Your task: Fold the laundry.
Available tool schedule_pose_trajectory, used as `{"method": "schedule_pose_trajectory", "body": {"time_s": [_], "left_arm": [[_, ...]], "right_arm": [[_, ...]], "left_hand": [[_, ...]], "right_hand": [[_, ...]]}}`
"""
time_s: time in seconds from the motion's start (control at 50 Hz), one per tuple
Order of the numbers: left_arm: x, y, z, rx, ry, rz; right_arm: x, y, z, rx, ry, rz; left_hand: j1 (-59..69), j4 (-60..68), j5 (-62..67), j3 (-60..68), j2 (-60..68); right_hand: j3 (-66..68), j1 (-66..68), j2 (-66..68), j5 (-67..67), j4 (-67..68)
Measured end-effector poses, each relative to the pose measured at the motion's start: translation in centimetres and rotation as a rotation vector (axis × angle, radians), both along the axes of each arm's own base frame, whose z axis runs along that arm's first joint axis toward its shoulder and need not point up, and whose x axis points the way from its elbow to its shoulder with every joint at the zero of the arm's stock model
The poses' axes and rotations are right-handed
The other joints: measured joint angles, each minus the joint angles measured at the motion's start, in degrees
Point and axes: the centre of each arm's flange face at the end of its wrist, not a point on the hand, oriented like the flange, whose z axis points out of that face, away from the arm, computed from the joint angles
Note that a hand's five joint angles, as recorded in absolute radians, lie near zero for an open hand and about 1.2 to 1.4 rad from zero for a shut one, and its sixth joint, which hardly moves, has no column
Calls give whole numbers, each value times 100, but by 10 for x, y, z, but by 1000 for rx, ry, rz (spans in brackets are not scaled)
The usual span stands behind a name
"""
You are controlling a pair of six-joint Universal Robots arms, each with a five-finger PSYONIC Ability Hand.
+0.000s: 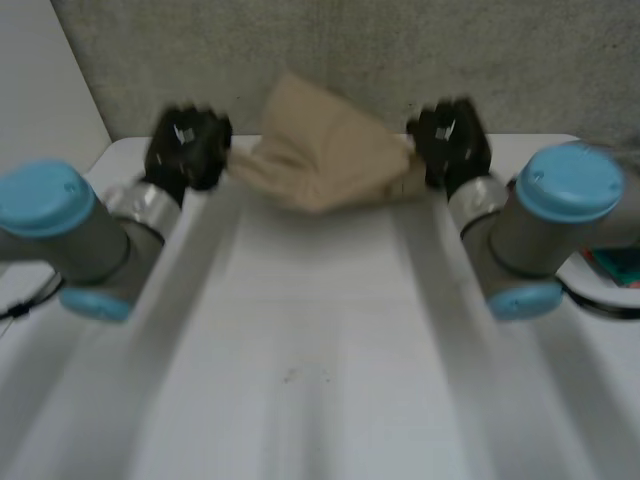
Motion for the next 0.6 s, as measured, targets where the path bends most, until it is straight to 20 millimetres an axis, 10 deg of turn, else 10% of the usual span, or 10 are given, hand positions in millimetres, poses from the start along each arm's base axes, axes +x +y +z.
{"method": "schedule_pose_trajectory", "body": {"time_s": [0.18, 0.48, 0.6], "left_arm": [[15, 49, -51, 227, -158, 2], [66, 214, 6, 583, -604, -115], [67, 235, 6, 653, -716, -206]], "right_arm": [[-12, 30, -47, 175, 216, 3], [-92, 189, 2, 594, 728, 124], [-103, 213, -3, 661, 807, 170]], "left_hand": [[0, 0, 0, 0, 1], [0, 1, 0, 0, 1], [0, 1, 0, 0, 1]], "right_hand": [[0, 0, 0, 0, 0], [0, 0, 0, 0, 0], [0, 0, 0, 0, 0]]}}
